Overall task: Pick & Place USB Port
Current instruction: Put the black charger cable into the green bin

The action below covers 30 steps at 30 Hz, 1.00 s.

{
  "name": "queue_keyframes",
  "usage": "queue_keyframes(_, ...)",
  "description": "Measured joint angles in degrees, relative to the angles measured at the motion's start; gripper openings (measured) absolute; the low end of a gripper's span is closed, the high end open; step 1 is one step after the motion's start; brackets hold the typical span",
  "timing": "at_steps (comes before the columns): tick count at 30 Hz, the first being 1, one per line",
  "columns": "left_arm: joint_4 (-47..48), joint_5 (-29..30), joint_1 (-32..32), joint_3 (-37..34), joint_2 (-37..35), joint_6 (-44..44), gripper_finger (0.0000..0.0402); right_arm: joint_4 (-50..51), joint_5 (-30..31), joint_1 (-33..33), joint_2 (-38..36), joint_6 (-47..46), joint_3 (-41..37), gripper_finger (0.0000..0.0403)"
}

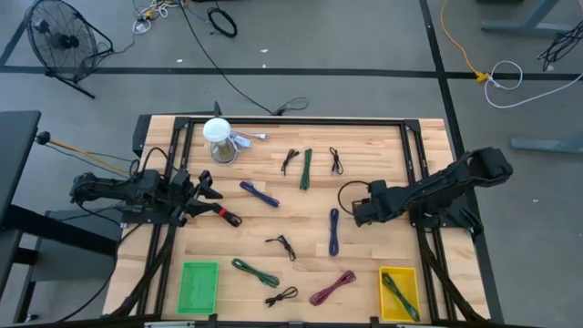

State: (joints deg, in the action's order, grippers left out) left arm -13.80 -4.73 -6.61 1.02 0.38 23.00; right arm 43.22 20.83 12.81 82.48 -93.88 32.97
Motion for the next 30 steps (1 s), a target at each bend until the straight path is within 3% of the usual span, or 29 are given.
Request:
queue_keyframes(7,0.0,0.1,0.0,0.0,0.0,-0.1,0.0177,-2.1,-0.1,-0.2,-0.1,-0.2,-1.6,0.0176)
queue_keyframes(10,0.1,0.1,0.0,0.0,0.0,-0.1,0.0177,-2.4,-0.4,-0.2,-0.1,0.3,-1.6,0.0131)
queue_keyframes(14,0.5,0.2,0.0,0.0,0.0,-0.1,0.0177,-2.6,-0.3,-0.3,0.0,3.1,-1.7,0.0025)
queue_keyframes(18,1.0,0.4,0.0,0.0,0.0,-0.3,0.0177,-4.4,0.6,0.3,-0.1,9.7,-0.3,0.0011)
queue_keyframes(27,0.6,5.2,0.0,0.0,2.4,-0.2,0.0177,-13.3,8.6,2.8,-0.8,37.6,22.9,0.0004)
queue_keyframes(30,-5.8,5.1,-0.6,-0.1,5.9,0.0,0.0177,-20.3,10.1,4.8,-0.3,48.5,29.2,0.0004)
